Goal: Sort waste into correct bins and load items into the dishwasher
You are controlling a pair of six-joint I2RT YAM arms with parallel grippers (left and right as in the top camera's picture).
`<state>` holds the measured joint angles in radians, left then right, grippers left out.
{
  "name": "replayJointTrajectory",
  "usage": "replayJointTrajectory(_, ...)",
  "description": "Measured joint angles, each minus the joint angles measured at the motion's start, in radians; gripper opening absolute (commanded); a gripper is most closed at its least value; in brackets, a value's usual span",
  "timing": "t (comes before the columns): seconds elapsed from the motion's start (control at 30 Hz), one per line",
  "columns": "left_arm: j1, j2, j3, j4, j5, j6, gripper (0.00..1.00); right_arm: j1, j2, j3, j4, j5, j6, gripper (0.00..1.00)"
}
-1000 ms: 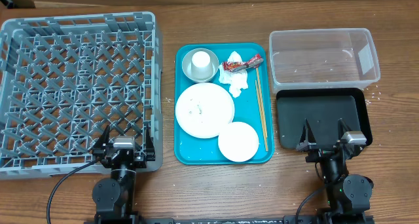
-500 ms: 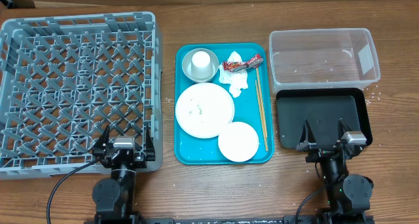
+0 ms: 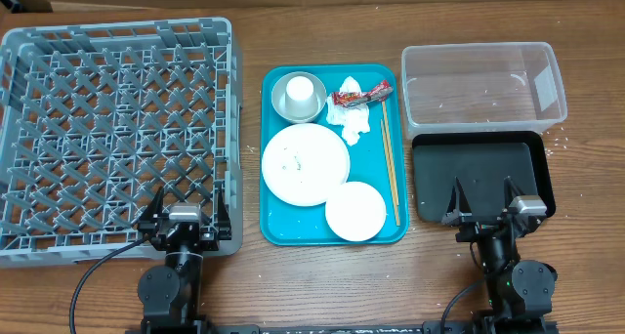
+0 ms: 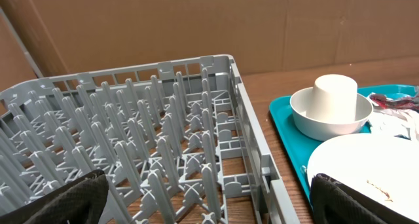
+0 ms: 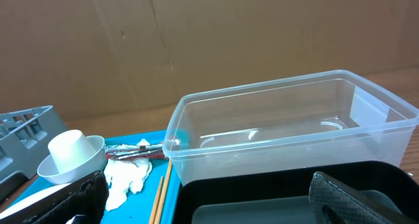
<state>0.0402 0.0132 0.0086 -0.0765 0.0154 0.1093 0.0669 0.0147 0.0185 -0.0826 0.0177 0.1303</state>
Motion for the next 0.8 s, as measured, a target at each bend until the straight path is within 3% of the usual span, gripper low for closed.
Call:
replayJointTrajectory(0.53,0.000,0.000,0.000,0.014,0.000,0.007,1.00,0.000,0.000,0.000,0.000,0.000,0.000,1.00)
replayJointTrajectory(0.8,0.000,0.000,0.000,0.293,0.178,0.003,1.00,0.000,0.000,0.000,0.000,0.000,0.000,1.00)
